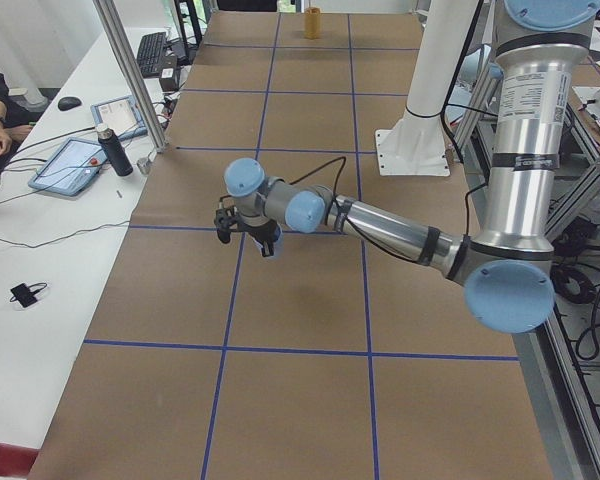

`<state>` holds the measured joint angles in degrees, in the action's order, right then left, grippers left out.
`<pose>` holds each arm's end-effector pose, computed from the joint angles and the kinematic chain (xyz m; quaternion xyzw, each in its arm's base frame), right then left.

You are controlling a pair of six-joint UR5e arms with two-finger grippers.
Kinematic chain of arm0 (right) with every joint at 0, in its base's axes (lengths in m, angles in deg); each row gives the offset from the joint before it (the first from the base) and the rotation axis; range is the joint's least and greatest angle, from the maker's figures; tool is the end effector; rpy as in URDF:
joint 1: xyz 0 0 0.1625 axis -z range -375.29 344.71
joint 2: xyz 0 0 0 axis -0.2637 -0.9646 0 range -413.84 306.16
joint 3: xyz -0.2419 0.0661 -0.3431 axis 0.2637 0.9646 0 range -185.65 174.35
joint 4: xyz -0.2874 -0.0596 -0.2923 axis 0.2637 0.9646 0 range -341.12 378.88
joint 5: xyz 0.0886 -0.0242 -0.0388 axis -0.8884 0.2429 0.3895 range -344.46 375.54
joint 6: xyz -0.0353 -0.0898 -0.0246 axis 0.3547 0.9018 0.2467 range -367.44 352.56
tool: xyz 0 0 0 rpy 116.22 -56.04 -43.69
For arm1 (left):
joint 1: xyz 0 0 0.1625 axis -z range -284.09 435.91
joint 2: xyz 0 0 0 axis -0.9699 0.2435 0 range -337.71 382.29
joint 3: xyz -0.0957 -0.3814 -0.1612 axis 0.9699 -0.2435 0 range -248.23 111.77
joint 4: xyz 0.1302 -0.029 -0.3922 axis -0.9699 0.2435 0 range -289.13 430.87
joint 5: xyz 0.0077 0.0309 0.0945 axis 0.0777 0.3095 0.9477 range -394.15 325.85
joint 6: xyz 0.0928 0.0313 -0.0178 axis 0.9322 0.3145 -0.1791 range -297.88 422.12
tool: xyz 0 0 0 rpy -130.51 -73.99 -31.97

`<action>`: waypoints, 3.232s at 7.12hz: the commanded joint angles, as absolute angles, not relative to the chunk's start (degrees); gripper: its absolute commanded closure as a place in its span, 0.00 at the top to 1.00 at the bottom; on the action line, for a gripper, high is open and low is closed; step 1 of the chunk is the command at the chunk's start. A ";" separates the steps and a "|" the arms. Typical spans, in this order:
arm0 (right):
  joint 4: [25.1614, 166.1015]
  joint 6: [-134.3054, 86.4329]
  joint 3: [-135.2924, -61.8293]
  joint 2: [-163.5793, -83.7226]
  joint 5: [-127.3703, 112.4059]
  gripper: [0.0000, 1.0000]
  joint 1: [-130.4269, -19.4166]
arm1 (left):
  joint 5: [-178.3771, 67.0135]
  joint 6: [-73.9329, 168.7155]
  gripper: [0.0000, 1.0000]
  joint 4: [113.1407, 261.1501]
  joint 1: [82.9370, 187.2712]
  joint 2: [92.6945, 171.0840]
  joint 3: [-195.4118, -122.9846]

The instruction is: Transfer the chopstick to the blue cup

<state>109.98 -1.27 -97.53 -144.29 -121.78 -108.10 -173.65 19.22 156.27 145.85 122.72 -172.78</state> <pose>0.0840 -0.4853 0.6446 0.0341 -0.3999 -0.0280 0.9155 0.1340 -0.5350 0.4407 -0.0782 0.4353 -0.1044 0.8908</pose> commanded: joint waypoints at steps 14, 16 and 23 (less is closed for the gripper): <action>110.12 -5.77 -98.55 -143.76 -123.50 1.00 -108.10 | -160.80 -23.31 0.00 164.46 115.55 165.73 -142.77; 110.12 -5.77 -98.55 -143.67 -123.42 1.00 -107.93 | -160.80 -23.22 0.80 166.83 115.55 165.73 -142.41; 111.43 -1.23 -98.90 -145.07 -122.01 1.00 -109.76 | -161.76 -18.33 0.98 154.12 124.24 155.39 -166.36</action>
<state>111.18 -4.15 -98.63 -144.06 -122.34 -108.34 -161.42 -21.08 157.27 122.82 158.55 -160.92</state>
